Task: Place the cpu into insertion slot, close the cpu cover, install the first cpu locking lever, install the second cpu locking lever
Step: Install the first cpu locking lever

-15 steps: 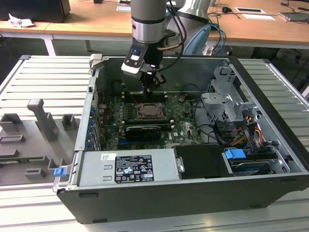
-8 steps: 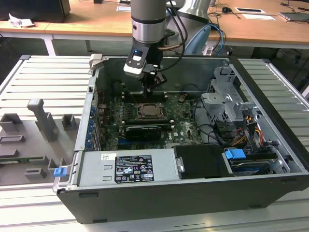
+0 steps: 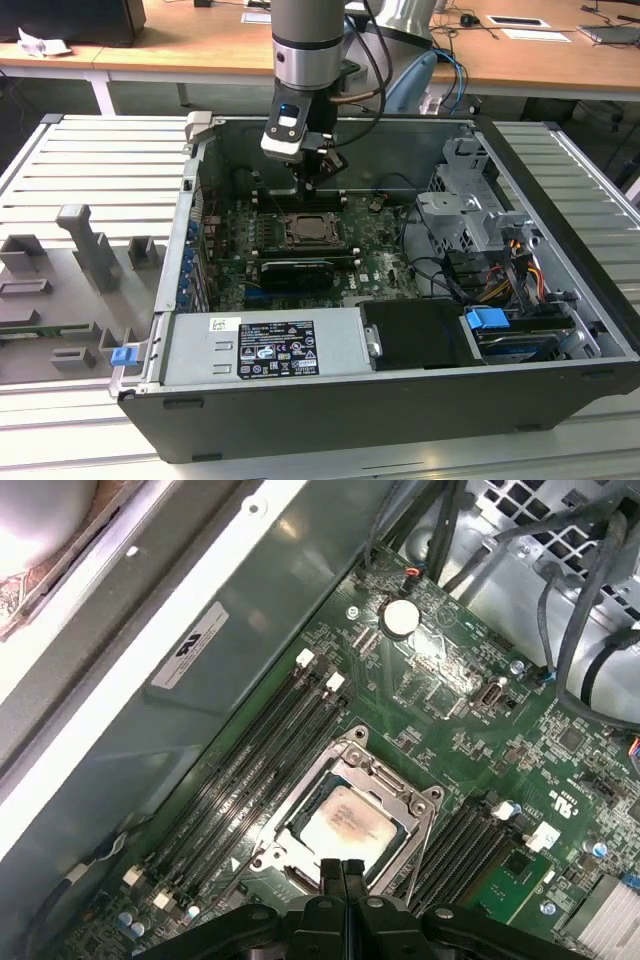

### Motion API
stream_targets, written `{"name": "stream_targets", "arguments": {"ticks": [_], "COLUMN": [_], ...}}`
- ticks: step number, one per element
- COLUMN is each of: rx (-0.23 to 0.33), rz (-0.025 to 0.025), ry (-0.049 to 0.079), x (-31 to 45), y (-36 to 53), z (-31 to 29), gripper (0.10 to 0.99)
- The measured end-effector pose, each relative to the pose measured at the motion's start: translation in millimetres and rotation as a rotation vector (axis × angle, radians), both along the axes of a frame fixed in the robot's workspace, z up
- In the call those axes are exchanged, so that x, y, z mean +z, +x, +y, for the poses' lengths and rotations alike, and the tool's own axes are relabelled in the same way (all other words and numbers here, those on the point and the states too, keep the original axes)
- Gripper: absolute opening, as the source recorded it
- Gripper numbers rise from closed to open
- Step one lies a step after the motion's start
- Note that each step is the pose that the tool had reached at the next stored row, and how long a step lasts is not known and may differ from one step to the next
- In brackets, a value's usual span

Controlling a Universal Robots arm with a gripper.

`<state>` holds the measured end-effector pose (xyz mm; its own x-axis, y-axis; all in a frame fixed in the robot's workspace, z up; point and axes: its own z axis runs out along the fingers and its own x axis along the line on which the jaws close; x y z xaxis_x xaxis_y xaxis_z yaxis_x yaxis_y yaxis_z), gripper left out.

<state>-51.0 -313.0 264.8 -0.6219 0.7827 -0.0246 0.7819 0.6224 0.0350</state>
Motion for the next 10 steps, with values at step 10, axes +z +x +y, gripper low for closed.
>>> {"name": "stream_targets", "arguments": {"ticks": [10], "rx": [0.084], "rz": [0.0000], "ry": [0.000], "x": [0.0], "y": [0.0], "z": [0.0], "gripper": [0.106]}}
